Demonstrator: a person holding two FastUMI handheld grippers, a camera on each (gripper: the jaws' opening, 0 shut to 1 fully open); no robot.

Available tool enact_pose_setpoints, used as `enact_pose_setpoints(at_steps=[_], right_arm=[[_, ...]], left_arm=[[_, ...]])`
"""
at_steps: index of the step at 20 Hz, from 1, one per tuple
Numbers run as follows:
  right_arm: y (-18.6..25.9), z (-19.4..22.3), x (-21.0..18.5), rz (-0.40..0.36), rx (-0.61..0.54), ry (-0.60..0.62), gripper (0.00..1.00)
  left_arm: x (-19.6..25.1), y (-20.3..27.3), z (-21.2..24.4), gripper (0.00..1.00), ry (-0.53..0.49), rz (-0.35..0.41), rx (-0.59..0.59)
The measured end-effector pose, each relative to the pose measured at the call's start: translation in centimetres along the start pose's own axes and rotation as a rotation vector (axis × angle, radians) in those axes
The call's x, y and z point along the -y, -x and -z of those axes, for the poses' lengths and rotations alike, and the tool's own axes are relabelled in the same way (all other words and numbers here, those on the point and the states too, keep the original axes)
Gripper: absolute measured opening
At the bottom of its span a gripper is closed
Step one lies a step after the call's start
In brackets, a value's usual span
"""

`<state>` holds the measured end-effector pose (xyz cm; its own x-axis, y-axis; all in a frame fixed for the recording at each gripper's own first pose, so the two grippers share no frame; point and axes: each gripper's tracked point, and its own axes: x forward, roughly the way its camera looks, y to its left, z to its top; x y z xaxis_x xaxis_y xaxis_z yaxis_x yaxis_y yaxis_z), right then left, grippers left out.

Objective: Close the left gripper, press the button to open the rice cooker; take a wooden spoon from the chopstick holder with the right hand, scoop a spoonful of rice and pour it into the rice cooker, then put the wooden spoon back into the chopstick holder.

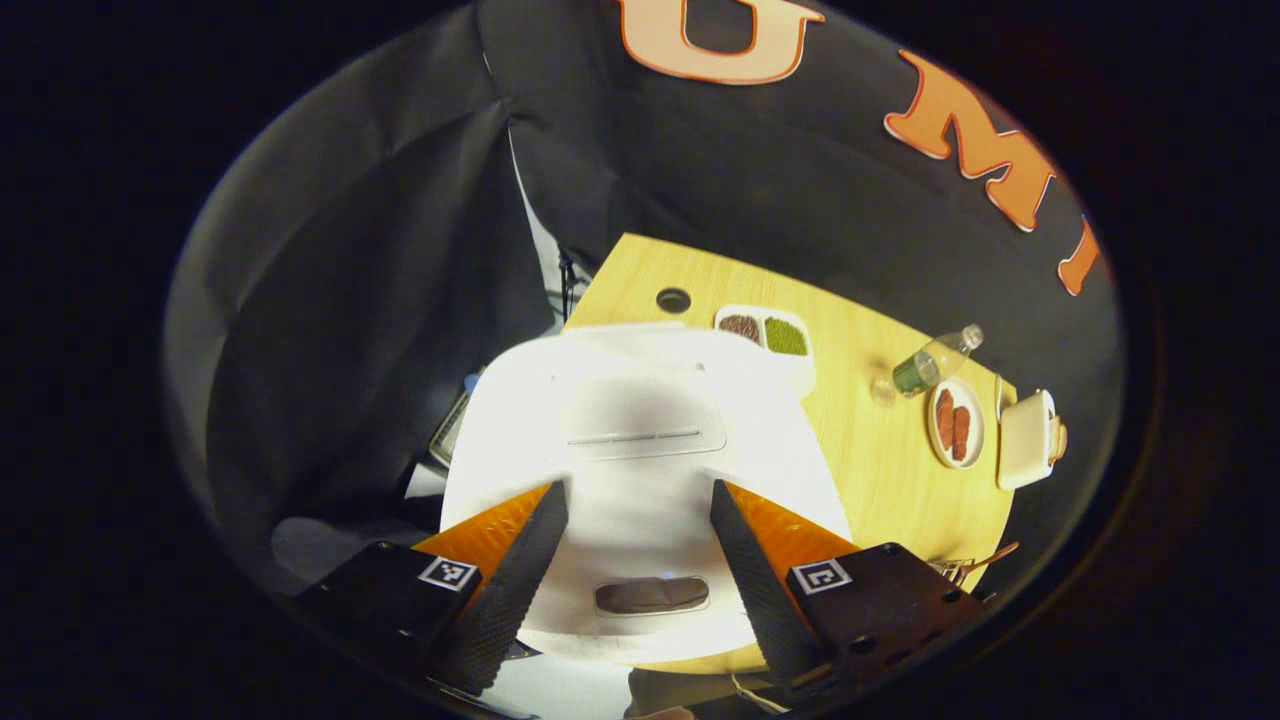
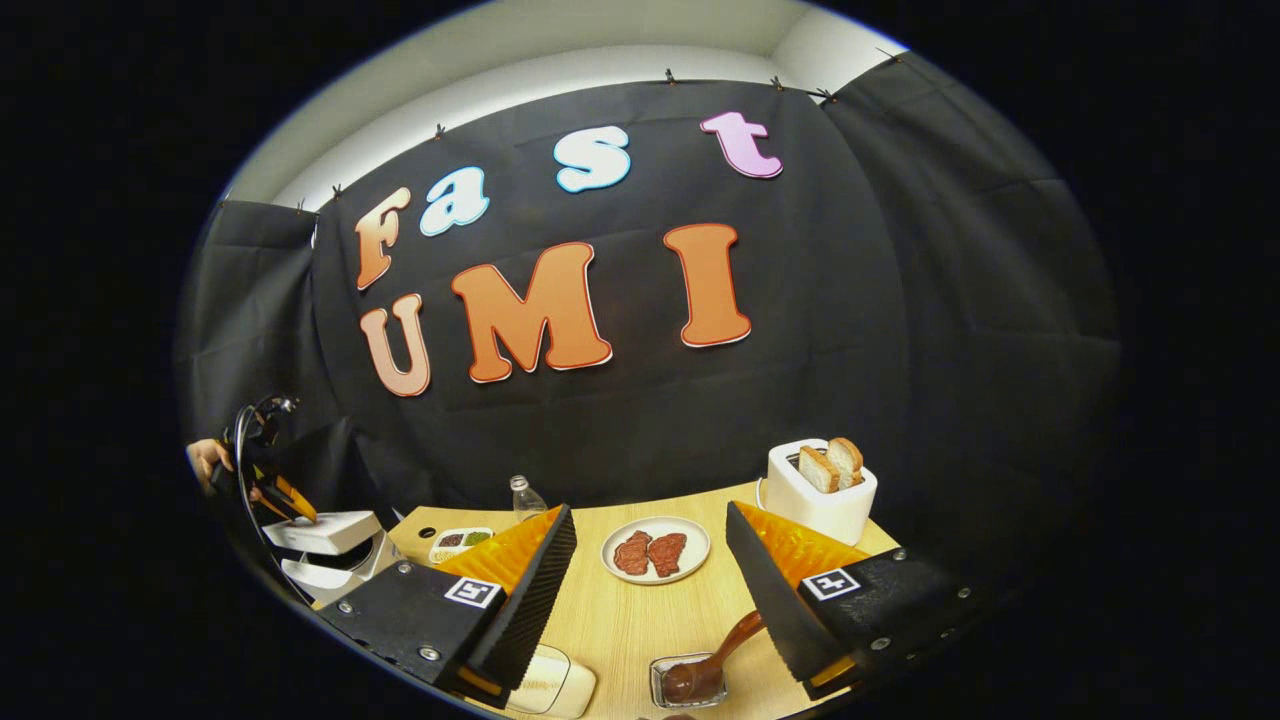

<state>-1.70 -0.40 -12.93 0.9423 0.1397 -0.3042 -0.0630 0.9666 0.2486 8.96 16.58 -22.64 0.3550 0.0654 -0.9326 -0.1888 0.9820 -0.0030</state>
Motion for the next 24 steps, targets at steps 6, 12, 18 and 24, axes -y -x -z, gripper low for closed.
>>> enact_pose_setpoints(at_steps=[6,12,18,24], right_arm=[[-0.3,1.4,-1.3,-0.027,-0.038,0.028,0.94],[-0.3,1.9,-2.6,-0.056,-0.044,0.032,0.94],[-0.4,1.0,-4.8,-0.101,0.012,0.06,0.94],[0.1,-1.4,-7.0,-0.145,0.102,0.142,0.95]], left_arm=[[0.7,-2.8,1.7,1.0,0.063,-0.03,-0.121],[0.7,-3.1,1.4,0.99,-0.013,-0.033,-0.006],[1.1,-1.9,0.3,1.0,-0.28,-0.148,0.381],[4.1,4.7,-1.0,0.95,-0.246,-0.151,0.744]])
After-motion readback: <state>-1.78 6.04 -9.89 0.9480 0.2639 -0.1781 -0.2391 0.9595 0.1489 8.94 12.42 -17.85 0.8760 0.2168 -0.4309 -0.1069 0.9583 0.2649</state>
